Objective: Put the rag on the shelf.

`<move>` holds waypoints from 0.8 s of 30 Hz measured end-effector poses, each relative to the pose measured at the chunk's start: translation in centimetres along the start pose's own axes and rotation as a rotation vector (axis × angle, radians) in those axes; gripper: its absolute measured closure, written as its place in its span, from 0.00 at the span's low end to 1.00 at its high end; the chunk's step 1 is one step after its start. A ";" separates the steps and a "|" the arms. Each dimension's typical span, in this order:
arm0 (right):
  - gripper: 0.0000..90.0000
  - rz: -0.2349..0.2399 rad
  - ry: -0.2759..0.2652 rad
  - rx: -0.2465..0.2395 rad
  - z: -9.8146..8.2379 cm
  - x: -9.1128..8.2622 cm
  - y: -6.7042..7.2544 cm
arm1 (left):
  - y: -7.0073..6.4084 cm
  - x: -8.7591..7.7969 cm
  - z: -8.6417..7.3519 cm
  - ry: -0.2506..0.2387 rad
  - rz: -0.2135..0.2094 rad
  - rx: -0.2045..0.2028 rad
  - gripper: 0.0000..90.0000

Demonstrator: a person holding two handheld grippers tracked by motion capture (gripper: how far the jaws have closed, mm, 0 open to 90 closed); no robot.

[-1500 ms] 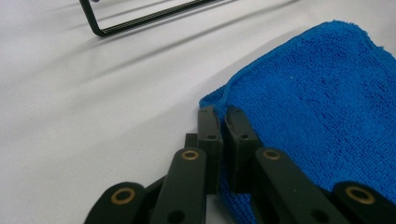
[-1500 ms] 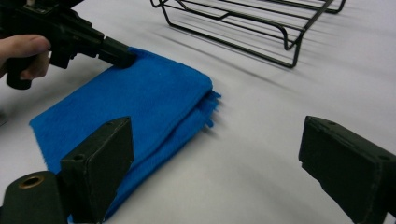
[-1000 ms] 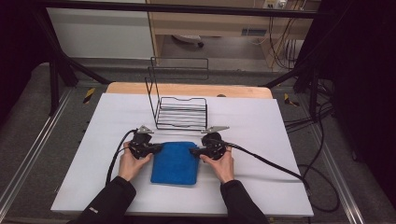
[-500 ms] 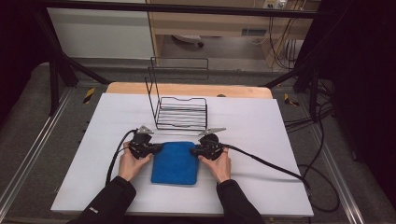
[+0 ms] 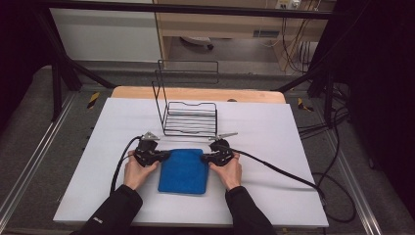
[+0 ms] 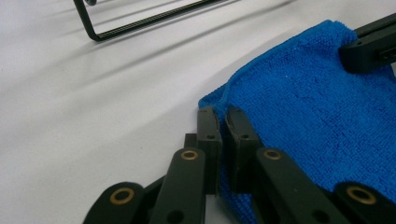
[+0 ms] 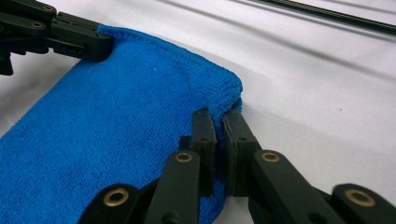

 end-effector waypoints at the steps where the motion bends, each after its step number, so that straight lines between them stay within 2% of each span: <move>1: 0.95 0.002 0.000 0.001 0.0 0.0 0.0 | 0.0 0.0 0.0 -0.002 -0.004 -0.008 0.94; 3: 0.96 0.004 -0.003 0.000 0.0 -0.1 0.0 | 0.0 0.0 0.0 -0.009 -0.009 -0.020 0.95; 10: 0.96 0.015 -0.023 -0.020 0.1 -0.5 0.3 | 0.0 -0.6 0.2 -0.009 0.004 -0.017 0.97; 18: 0.96 0.049 -0.075 -0.064 0.5 -1.6 1.2 | -0.4 -2.2 1.1 -0.050 0.028 0.021 0.97; 24: 0.96 0.069 -0.101 -0.076 0.6 -2.5 1.8 | -0.8 -3.2 1.6 -0.068 0.032 0.051 0.97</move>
Point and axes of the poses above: each handheld gripper's, and its own axes: x roughly forward along the jaws, z roughly out of its top, y roughly to its left, the point moved 9 cm from there along x, roughly forward along the jaws, and after that the axes turned 15 degrees about x, right-handed, at the moved point
